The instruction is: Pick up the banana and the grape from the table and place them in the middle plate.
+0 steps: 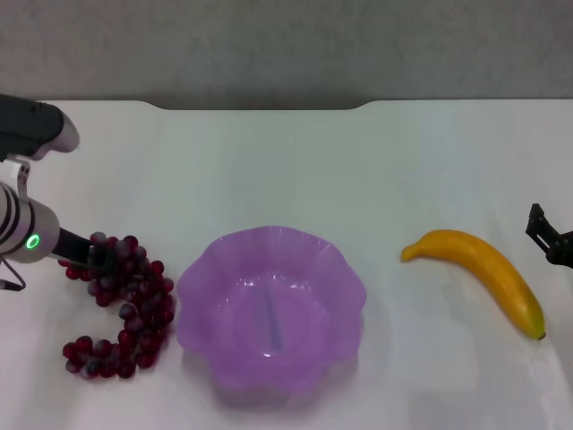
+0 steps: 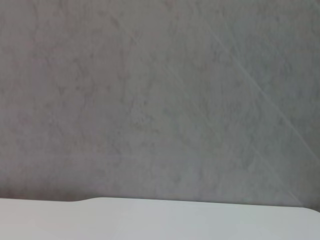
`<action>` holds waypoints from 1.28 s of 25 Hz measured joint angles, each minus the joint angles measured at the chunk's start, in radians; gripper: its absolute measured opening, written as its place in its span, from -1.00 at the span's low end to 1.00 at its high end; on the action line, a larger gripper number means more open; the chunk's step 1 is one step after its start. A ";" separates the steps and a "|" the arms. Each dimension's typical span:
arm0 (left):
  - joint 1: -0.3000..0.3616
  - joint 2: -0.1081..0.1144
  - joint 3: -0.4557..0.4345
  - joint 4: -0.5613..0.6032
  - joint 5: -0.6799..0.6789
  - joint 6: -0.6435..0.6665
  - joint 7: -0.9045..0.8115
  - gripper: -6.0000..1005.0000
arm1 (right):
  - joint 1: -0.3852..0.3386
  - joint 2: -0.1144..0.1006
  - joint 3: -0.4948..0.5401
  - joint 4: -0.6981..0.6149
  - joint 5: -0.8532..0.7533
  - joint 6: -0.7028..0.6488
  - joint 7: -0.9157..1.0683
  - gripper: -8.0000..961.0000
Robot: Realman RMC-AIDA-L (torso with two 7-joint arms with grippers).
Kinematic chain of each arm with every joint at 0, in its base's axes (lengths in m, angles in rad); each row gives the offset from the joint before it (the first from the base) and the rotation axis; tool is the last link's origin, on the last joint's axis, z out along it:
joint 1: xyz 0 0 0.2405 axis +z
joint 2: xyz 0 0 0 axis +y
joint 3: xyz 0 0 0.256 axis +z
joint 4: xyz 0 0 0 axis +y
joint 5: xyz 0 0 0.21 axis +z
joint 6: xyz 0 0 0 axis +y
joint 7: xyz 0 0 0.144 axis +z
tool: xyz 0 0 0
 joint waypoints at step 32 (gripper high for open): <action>0.101 0.001 -0.003 0.238 -0.068 -0.040 0.006 -0.48 | -0.001 0.000 0.000 0.000 -0.002 0.000 0.000 0.86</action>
